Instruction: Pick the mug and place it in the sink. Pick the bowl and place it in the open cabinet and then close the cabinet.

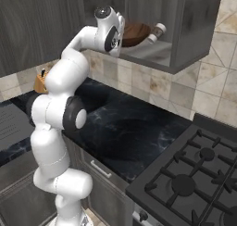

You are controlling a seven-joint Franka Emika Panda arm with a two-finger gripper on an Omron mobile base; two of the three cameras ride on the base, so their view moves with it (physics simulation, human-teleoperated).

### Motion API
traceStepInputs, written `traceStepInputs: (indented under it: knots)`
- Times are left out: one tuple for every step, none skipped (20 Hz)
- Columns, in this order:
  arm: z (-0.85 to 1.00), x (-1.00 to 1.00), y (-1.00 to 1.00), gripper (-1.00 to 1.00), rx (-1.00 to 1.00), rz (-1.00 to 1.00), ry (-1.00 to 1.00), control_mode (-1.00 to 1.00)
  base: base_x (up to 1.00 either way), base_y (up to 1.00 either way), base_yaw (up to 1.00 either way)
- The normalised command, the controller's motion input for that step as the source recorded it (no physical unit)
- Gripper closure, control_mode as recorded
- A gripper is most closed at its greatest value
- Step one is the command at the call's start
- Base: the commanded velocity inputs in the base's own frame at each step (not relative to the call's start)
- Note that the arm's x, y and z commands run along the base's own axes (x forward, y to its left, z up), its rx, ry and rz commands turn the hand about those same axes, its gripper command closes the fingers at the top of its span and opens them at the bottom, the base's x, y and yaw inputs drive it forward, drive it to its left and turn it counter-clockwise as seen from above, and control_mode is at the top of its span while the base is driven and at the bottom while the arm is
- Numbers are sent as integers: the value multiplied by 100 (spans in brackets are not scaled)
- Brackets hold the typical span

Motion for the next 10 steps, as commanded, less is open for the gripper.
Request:
traceStepInputs:
  knots:
    - [0,5,6,100,0,-1,1,-100,0,0,0]
    - [0,4,11,-100,0,-1,3,-100,0,0,0]
    - [0,3,13,-100,0,-1,3,-100,0,0,0]
    - [0,1,9,-100,0,-1,3,-100,0,0,0]
    - [0,0,7,-100,0,-1,2,-100,0,0,0]
    - [0,0,5,-100,0,-1,1,-100,0,0,0]
    - [0,1,1,-100,0,-1,2,-100,0,0,0]
    - [0,0,0,-100,0,0,0,-100,0,0,0]
    - [0,0,0,-100,0,0,0,-100,0,0,0]
    - [0,0,0,-100,0,0,0,-100,0,0,0]
